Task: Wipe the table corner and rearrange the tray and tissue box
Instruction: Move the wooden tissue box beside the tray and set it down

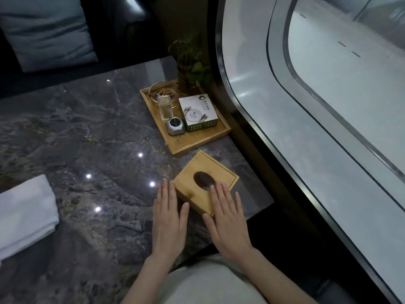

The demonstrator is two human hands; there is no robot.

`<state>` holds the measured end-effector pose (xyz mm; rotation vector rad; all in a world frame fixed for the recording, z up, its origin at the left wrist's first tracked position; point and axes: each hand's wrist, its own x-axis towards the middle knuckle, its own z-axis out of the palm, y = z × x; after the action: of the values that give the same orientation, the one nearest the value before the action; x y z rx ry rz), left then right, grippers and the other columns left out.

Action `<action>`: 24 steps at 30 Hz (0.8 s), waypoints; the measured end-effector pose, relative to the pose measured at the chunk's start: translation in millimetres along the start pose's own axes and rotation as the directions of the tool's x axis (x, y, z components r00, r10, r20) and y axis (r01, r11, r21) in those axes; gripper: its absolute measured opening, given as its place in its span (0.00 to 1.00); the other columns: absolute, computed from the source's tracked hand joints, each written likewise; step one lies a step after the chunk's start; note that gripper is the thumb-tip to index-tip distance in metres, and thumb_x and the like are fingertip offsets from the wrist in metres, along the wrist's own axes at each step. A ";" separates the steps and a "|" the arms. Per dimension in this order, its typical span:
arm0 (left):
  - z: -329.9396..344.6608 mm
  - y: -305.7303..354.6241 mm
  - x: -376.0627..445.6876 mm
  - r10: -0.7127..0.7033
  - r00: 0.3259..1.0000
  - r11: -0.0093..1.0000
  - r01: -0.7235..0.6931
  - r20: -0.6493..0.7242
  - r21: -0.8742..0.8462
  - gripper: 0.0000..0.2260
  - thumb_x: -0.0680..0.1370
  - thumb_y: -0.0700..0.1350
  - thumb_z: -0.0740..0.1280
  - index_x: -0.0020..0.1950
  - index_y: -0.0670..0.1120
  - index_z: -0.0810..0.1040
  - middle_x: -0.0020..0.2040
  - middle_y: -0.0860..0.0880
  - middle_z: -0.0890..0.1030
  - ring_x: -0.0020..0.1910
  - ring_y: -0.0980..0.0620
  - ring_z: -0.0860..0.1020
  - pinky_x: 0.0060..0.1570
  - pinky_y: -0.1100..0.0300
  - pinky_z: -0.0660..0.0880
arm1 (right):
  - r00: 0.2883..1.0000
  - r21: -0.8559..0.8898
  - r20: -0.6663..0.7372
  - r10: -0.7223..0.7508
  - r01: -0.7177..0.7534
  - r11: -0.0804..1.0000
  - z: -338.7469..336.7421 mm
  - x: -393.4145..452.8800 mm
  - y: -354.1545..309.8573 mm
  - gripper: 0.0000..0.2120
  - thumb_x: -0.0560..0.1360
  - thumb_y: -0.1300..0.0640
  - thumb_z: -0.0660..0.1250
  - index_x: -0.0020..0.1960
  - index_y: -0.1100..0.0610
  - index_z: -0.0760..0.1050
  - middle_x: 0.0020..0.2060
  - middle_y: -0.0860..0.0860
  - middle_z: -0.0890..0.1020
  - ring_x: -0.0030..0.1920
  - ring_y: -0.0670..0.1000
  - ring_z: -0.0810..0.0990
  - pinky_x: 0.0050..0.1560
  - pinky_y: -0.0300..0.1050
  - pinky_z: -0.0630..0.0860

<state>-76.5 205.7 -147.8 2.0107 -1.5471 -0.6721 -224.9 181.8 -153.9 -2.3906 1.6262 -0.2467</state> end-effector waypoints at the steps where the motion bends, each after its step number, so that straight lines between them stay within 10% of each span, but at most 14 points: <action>1: 2.6 -0.2 -1.3 0.008 1.000 1.000 -0.008 0.027 0.005 0.29 0.74 0.65 0.38 0.71 0.54 0.35 0.73 0.56 0.35 0.70 0.67 0.31 0.72 0.59 0.39 | 1.000 -0.006 0.002 -0.001 0.001 1.000 0.4 -2.3 -0.4 0.28 0.80 0.43 0.42 0.75 0.55 0.48 0.75 0.51 0.53 0.75 0.46 0.42 0.74 0.48 0.39; 16: 8.3 25.6 22.6 -0.056 0.994 0.963 0.078 0.092 -0.257 0.30 0.78 0.54 0.53 0.68 0.55 0.32 0.71 0.59 0.31 0.75 0.54 0.44 0.74 0.50 0.56 | 0.998 -0.095 -0.033 0.052 -0.055 0.994 2.9 15.0 1.2 0.27 0.80 0.45 0.42 0.75 0.56 0.48 0.74 0.52 0.55 0.75 0.46 0.40 0.73 0.46 0.40; 24: 12.9 33.0 47.7 0.005 0.996 0.975 0.016 0.093 -0.220 0.30 0.79 0.52 0.53 0.67 0.54 0.31 0.71 0.57 0.31 0.72 0.60 0.38 0.74 0.58 0.49 | 0.995 -0.078 -0.037 0.096 -0.098 0.992 -1.1 34.4 8.9 0.27 0.80 0.45 0.42 0.74 0.58 0.52 0.74 0.54 0.59 0.74 0.48 0.49 0.72 0.47 0.42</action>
<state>-97.8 150.9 -139.3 1.8422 -1.4487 -0.9092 -220.5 146.6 -155.2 -2.3677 1.7936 -0.2084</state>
